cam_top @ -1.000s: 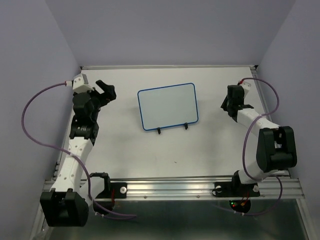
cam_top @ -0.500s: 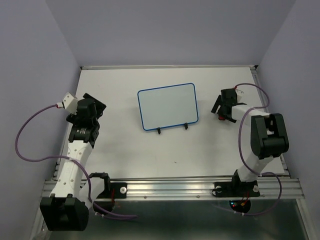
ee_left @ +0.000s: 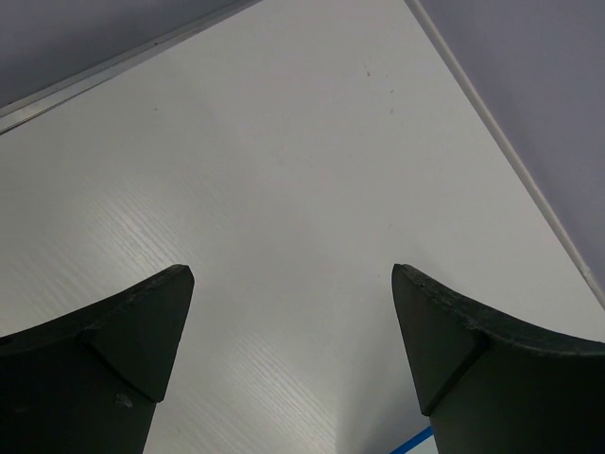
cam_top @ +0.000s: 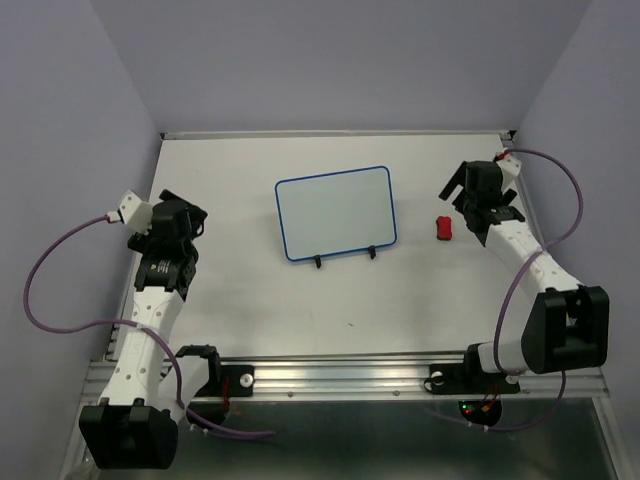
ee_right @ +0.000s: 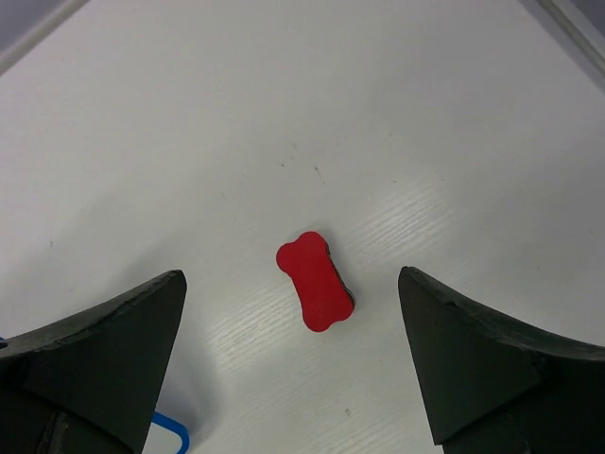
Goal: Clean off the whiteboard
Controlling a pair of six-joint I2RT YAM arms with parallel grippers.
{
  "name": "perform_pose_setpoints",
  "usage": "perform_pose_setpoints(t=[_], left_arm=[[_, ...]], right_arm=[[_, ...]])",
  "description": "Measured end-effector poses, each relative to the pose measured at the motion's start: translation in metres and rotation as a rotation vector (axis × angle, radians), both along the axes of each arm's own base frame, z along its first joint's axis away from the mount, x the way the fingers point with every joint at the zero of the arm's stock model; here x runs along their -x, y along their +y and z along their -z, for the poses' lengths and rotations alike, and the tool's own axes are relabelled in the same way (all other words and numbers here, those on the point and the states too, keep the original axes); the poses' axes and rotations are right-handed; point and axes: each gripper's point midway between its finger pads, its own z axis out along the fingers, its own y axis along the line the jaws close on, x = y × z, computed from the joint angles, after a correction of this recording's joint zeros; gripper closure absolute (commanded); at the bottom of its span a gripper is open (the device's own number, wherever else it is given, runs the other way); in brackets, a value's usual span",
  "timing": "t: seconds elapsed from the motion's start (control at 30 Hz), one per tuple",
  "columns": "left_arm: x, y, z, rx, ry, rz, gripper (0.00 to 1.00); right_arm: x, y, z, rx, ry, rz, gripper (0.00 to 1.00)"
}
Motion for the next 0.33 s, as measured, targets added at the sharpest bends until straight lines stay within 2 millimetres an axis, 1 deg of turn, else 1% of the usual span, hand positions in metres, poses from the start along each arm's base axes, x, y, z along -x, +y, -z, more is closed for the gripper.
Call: perform_pose_setpoints(t=[0.07, 0.1, 0.33], left_arm=[[0.001, 0.001, 0.000, -0.002, 0.000, -0.008, 0.01], [0.001, 0.002, 0.000, -0.004, 0.000, -0.011, 0.01], [0.001, 0.004, -0.002, -0.009, -0.003, -0.020, 0.01]], right_arm=[[0.002, -0.004, -0.014, 0.008, -0.037, 0.018, 0.00], [0.003, -0.005, -0.017, 0.010, -0.047, 0.025, 0.00], [0.005, -0.011, -0.017, 0.026, -0.046, 0.060, 0.00]])
